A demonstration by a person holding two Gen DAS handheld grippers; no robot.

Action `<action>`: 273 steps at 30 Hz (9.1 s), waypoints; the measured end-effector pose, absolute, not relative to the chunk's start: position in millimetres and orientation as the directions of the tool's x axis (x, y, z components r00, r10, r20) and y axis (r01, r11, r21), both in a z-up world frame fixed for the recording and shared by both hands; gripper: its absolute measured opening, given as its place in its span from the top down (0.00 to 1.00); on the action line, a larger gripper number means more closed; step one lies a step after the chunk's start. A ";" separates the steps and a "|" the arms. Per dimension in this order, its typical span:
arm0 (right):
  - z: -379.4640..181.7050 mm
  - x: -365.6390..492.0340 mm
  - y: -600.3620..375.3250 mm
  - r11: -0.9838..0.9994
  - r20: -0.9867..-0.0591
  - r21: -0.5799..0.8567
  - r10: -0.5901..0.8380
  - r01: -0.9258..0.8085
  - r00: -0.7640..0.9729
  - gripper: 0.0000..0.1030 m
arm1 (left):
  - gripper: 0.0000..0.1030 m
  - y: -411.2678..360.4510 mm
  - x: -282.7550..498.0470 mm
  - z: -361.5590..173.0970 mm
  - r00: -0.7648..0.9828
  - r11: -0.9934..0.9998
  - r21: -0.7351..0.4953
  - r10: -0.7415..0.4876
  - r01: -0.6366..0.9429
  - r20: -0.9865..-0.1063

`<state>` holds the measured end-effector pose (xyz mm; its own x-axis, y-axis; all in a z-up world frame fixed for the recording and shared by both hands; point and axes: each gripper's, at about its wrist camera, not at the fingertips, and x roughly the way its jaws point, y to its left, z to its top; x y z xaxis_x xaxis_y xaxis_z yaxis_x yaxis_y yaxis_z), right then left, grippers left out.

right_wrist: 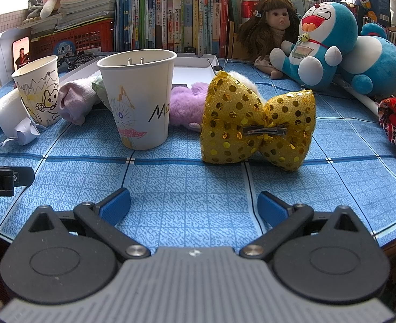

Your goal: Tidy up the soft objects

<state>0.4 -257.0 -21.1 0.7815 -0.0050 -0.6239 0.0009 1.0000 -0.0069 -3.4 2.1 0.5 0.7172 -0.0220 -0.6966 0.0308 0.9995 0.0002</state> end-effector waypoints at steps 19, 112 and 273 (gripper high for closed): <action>-30.7 -14.1 -259.7 1.000 -0.535 0.003 0.003 -0.001 0.845 0.00 | 0.00 3.9 -13.5 -5.7 0.772 1.000 0.003 -0.016 0.022 -0.636; 39.9 16.7 -306.6 0.985 -0.425 0.170 0.056 0.019 0.903 0.63 | 0.48 55.2 -2.1 80.3 0.875 0.987 -0.147 -0.121 0.058 -0.468; 34.7 13.5 -292.0 0.996 -0.272 0.001 0.081 -0.084 0.959 0.06 | 0.03 1.3 -14.5 60.9 0.843 0.927 -0.146 -0.375 0.345 -0.386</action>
<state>13.5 -292.0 34.7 0.9588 0.0810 -0.2722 -0.0839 0.9965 0.0011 -14.5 1.3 60.9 0.8431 -0.3747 -0.3857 0.3453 0.9271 -0.1460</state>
